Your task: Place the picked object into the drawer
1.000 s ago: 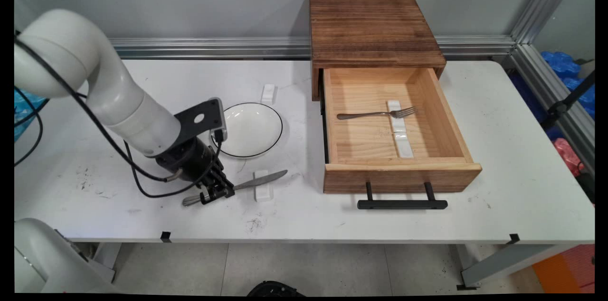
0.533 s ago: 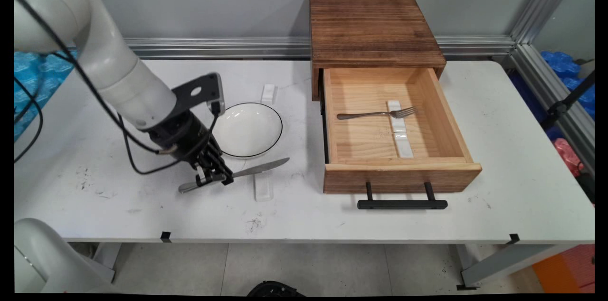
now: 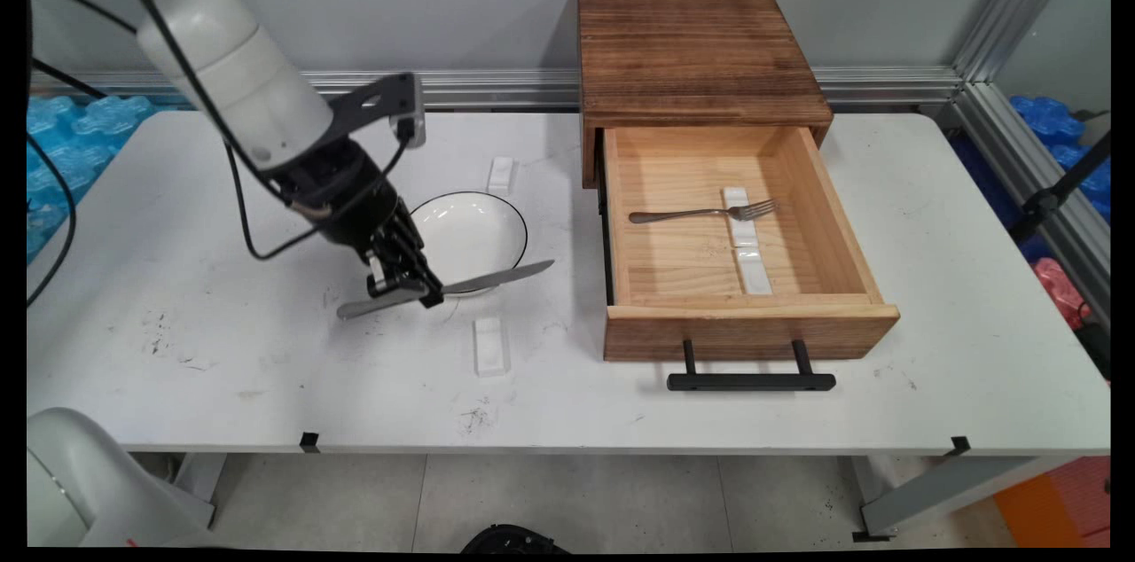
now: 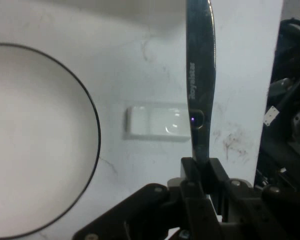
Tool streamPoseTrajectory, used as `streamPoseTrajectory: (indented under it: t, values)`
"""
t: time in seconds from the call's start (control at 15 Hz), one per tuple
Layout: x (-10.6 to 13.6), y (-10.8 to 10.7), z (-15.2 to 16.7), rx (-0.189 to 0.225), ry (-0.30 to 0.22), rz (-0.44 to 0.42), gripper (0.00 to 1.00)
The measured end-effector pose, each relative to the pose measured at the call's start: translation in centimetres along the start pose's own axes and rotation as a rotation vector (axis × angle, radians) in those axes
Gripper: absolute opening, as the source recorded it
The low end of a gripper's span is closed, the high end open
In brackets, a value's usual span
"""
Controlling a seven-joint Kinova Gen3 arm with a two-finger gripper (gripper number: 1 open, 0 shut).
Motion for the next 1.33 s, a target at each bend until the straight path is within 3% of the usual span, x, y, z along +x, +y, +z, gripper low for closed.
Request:
streamPoseTrajectory:
  t: [0.8, 1.33]
  values:
    - [6.3, -4.9, -4.3, -0.023, 0.036, 0.07, 0.0]
    - [12.6, -6.3, -2.7, -0.028, 0.103, 0.057, 0.0]
